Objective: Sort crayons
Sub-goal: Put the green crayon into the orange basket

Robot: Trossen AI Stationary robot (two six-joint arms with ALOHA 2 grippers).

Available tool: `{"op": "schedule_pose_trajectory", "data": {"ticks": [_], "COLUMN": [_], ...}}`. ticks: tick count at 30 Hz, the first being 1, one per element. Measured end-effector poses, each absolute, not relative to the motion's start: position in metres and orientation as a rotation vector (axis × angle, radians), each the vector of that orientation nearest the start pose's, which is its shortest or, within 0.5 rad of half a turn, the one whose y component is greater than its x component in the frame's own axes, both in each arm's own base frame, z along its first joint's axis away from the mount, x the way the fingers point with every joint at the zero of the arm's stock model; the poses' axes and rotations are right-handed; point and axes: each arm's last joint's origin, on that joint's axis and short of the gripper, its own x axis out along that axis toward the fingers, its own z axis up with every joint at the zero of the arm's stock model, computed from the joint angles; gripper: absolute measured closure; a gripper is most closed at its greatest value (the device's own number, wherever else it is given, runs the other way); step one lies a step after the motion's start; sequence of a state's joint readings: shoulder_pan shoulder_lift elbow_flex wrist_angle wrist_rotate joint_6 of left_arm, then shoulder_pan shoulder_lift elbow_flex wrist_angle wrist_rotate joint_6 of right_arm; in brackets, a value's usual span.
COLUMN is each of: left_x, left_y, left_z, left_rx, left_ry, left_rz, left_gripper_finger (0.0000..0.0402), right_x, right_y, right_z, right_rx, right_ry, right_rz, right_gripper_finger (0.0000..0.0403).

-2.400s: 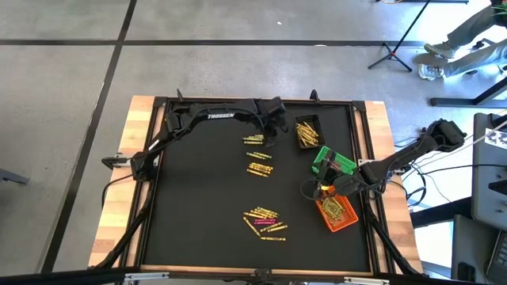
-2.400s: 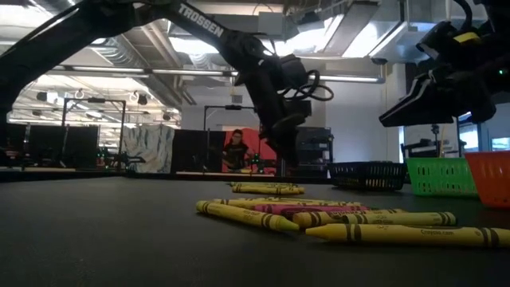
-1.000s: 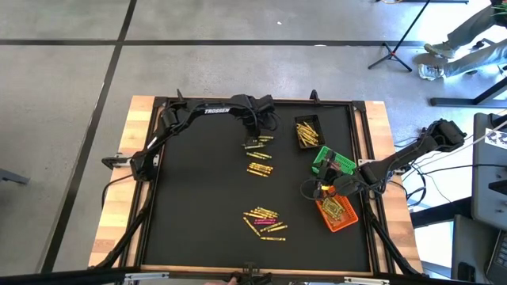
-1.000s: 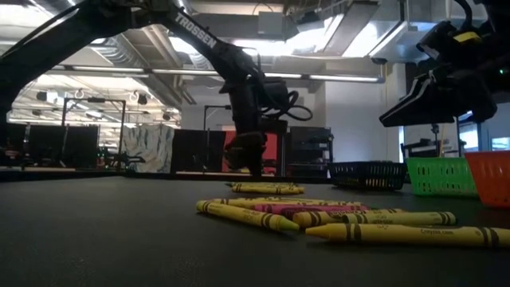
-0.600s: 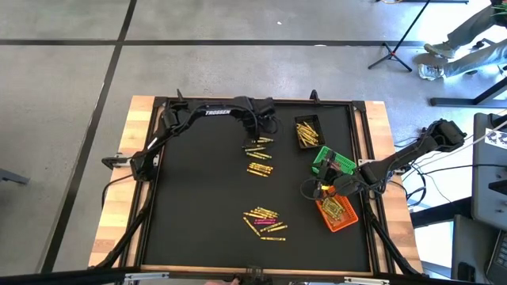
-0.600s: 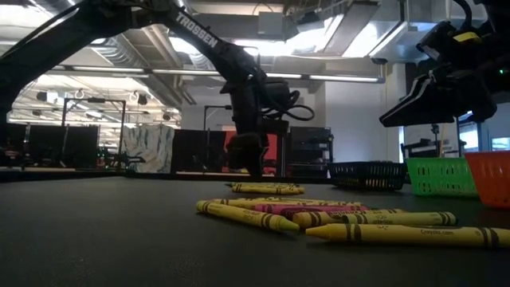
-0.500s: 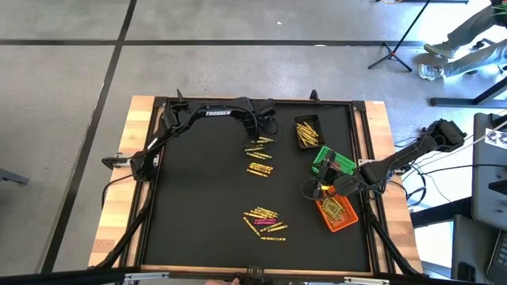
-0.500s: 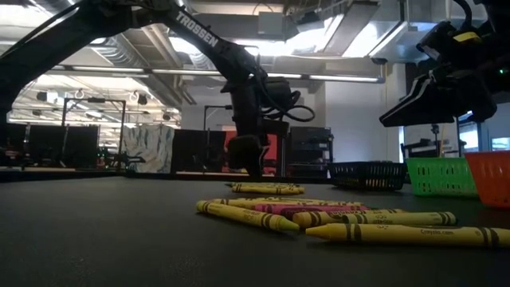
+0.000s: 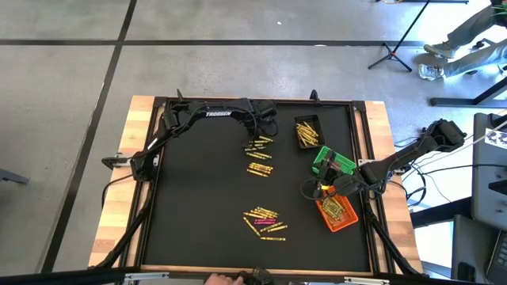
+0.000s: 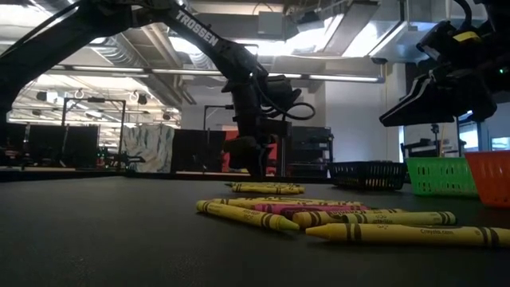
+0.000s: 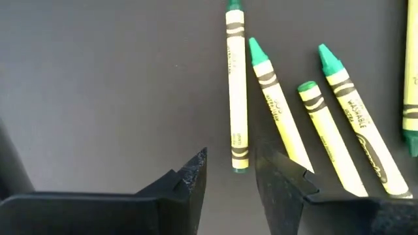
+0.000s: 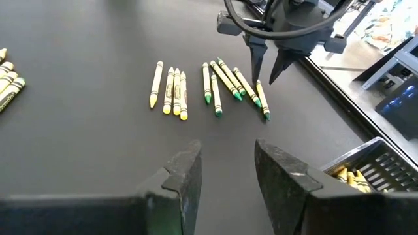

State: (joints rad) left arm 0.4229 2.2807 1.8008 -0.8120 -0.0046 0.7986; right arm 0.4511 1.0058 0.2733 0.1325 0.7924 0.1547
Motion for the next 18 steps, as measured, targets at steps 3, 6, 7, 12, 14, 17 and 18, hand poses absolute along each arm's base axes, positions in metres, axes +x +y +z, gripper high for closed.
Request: {"op": "schedule_pose_trajectory", "data": {"ticks": [3, 6, 7, 12, 14, 17, 18], "left_x": [0.424, 0.426, 0.427, 0.432, 0.434, 0.434, 0.433], "left_y": [0.19, 0.189, 0.189, 0.183, 0.178, 0.166, 0.162], "left_z": [0.151, 0.152, 0.152, 0.153, 0.155, 0.165, 0.174], "left_rx": [0.415, 0.43, 0.44, 0.507, 0.532, 0.526, 0.517], "left_ry": [1.313, 1.307, 1.305, 1.336, 1.353, 1.354, 1.343], "left_rz": [-0.156, -0.139, -0.118, -0.021, 0.006, 0.021, 0.03], "left_gripper_finger": [0.0289, 0.029, 0.0291, 0.0304, 0.0307, 0.0308, 0.0308], "right_x": [0.165, 0.165, 0.165, 0.165, 0.165, 0.165, 0.165], "right_y": [0.057, 0.057, 0.057, 0.057, 0.057, 0.057, 0.057], "right_z": [0.158, 0.158, 0.158, 0.158, 0.158, 0.158, 0.158], "right_rx": [-0.198, -0.197, -0.197, -0.196, -0.189, -0.177, -0.176], "right_ry": [0.461, 0.461, 0.461, 0.46, 0.458, 0.455, 0.454], "right_rz": [-0.367, -0.367, -0.367, -0.367, -0.369, -0.371, -0.371], "right_gripper_finger": [0.0265, 0.0265, 0.0265, 0.0265, 0.0265, 0.0265, 0.0265]}}
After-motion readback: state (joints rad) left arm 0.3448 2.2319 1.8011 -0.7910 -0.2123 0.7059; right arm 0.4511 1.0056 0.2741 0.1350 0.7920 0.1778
